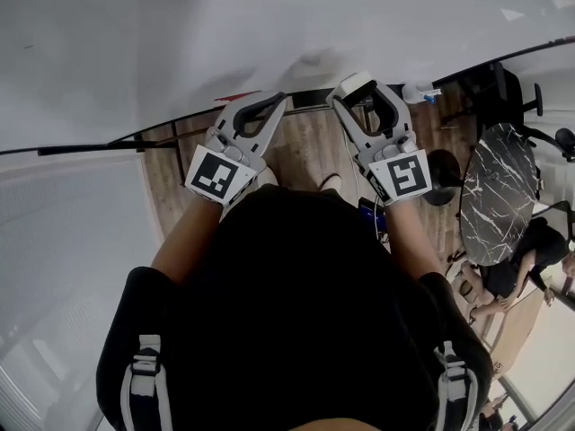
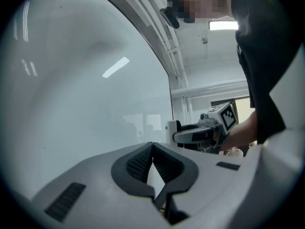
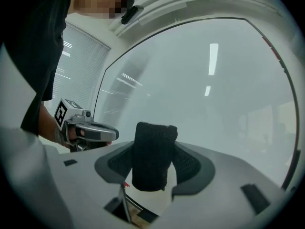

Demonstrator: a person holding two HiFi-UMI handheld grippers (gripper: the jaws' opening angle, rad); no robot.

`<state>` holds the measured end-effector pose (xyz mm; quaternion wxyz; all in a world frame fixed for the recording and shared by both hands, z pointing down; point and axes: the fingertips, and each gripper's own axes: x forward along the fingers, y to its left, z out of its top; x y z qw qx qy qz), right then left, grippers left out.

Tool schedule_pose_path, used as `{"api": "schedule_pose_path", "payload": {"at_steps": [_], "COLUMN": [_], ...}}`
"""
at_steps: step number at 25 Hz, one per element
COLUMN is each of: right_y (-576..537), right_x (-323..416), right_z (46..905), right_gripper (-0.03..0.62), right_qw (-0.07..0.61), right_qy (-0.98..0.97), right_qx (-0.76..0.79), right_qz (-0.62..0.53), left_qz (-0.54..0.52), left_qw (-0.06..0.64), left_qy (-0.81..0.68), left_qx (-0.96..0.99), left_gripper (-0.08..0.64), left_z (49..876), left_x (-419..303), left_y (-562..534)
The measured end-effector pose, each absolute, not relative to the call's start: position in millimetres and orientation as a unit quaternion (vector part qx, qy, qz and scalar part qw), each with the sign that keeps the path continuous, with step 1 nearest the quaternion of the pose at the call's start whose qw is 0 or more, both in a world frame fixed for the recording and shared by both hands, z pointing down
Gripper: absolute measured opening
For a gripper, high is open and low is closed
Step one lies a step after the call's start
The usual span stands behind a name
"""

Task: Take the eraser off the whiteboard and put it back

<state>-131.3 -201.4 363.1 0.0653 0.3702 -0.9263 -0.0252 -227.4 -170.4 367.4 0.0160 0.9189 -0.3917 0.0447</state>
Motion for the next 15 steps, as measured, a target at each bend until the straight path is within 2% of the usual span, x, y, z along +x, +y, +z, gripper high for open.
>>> {"api": "schedule_pose_path", "payload": {"at_steps": [15], "right_y": [-187.8], "right_x": [-115.5], "right_z": [356.5], "right_gripper": [0.236], "right_qw": [0.058], "right_qy": [-0.942], "right_qx": [0.329], "right_qz": [-0.017], "left_qz": [0.05], "left_qw": [0.014], "left_qy": [-0.432], "left_qx": [0.9], "left_gripper": [0.004], "left_z": [357.1], "left_x": [-208.4], "left_y": [-154.1]}}
